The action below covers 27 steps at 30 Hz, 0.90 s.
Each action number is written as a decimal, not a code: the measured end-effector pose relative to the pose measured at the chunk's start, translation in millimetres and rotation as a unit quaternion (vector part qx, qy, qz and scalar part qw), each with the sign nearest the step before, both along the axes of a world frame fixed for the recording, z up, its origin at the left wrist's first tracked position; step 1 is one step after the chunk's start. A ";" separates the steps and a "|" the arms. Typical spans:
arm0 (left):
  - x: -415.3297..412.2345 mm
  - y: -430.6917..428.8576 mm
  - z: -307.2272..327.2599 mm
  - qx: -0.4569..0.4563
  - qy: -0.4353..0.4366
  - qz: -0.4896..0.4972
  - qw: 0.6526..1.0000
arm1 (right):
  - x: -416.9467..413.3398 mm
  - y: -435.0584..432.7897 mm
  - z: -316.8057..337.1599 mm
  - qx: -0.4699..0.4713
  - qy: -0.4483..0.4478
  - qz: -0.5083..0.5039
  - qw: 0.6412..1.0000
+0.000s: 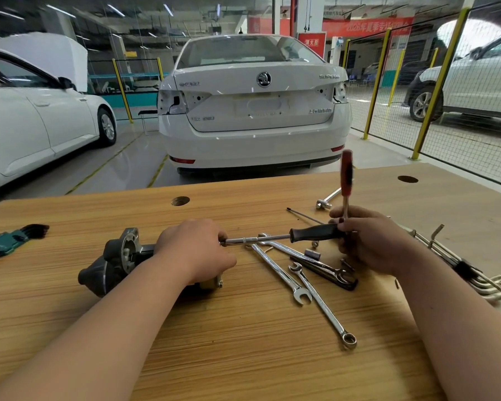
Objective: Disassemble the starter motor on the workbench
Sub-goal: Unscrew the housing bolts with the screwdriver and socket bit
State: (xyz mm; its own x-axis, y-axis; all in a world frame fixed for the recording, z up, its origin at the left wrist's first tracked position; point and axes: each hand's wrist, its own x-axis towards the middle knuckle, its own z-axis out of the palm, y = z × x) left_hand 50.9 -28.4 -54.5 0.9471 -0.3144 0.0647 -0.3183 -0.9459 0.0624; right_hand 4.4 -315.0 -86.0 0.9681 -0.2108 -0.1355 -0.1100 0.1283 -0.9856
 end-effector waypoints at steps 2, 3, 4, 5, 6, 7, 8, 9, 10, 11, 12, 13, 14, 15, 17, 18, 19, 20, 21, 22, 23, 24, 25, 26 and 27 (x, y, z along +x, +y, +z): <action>1.5 -0.7 2.9 0.026 0.022 -0.005 0.999 | 1.1 1.6 -2.0 -0.003 -0.011 0.008 1.000; 2.3 -0.6 4.3 0.031 0.032 -0.006 0.999 | 1.2 2.5 -2.8 -0.013 -0.011 0.013 1.000; 2.4 -0.7 5.4 0.031 0.038 -0.003 0.999 | 0.6 3.2 -3.0 -0.021 -0.009 0.017 1.000; 2.3 -0.5 5.2 0.026 0.040 0.001 0.999 | 0.4 2.4 -3.6 -0.024 -0.007 0.017 1.000; 2.5 -0.5 4.6 0.021 0.035 0.005 0.999 | 1.2 0.7 -3.6 -0.021 -0.005 0.016 1.000; 2.2 -0.7 4.0 0.019 0.029 0.007 0.999 | 2.1 -1.4 -3.5 -0.012 0.000 0.013 1.000; 1.4 -0.9 3.1 0.017 0.023 0.010 1.000 | 2.4 -2.5 -3.3 0.003 0.006 0.009 1.000; 0.8 -1.1 1.7 0.014 0.014 0.012 1.000 | 2.5 -4.0 -3.3 0.018 0.009 0.005 1.000; 0.6 -1.1 0.4 0.012 0.004 0.012 1.000 | 3.0 -5.7 -3.1 0.030 0.011 0.003 0.999; 0.7 -1.1 -0.1 0.010 -0.003 0.011 1.000 | 3.4 -7.2 -2.5 0.038 0.012 0.004 0.999; 0.1 -0.8 -0.7 0.009 -0.006 0.010 1.000 | 3.2 -8.6 -2.3 0.044 0.015 0.008 0.999; -0.1 -0.7 -1.2 0.007 -0.007 0.010 1.000 | 3.1 -10.3 -2.0 0.048 0.017 0.012 0.999; 0.2 -0.6 -1.6 0.004 -0.008 0.009 1.000 | 3.3 -11.7 -1.1 0.051 0.018 0.016 0.998; 0.1 -0.6 -1.9 0.003 -0.007 0.009 1.000 | 2.8 -12.6 -0.5 0.051 0.022 0.018 0.998; -0.4 -0.9 -1.8 0.003 -0.007 0.010 1.000 | 1.5 -12.6 1.1 0.041 0.027 0.020 0.999; -0.4 -1.1 -1.6 0.003 -0.009 0.010 1.000 | 1.4 -11.2 1.8 0.028 0.028 0.018 0.999; -0.8 -1.0 -1.5 0.004 -0.010 0.009 1.000 | 1.0 -9.1 2.3 0.002 0.031 0.014 0.999; -1.7 -0.9 -1.6 0.004 -0.010 0.009 1.000 | 0.7 -6.7 2.3 -0.037 0.039 0.005 0.999; -2.0 -1.0 -1.7 0.002 -0.013 0.008 1.000 | 1.1 -4.0 2.6 -0.078 0.049 -0.006 0.996; -2.0 -0.9 -1.8 0.002 -0.015 0.006 1.000 | 1.8 -1.1 2.5 -0.115 0.062 -0.017 0.991; -2.4 -0.9 -1.9 0.002 -0.016 0.005 1.000 | 2.4 1.8 2.1 -0.142 0.079 -0.026 0.986; -2.8 -0.6 -2.0 0.001 -0.016 0.005 1.000 | 3.0 3.9 1.8 -0.157 0.095 -0.036 0.982; -2.8 -0.5 -2.1 -0.001 -0.017 0.005 1.000 | 3.3 5.8 2.0 -0.164 0.107 -0.043 0.980; -3.1 0.0 -2.5 -0.003 -0.016 0.005 1.000 | 2.9 6.8 2.6 -0.166 0.117 -0.046 0.978; -3.4 0.2 -2.3 -0.006 -0.016 0.005 1.000 | 2.4 6.9 3.6 -0.163 0.124 -0.046 0.978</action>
State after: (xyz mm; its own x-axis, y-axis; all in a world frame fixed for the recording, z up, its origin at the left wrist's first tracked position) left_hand 47.5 -28.2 -56.8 0.9474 -0.3044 0.0987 -0.3113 -0.9482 0.0631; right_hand 6.7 -308.1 -82.4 0.8893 -0.3658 -0.2743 -0.3528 -0.1675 -0.9206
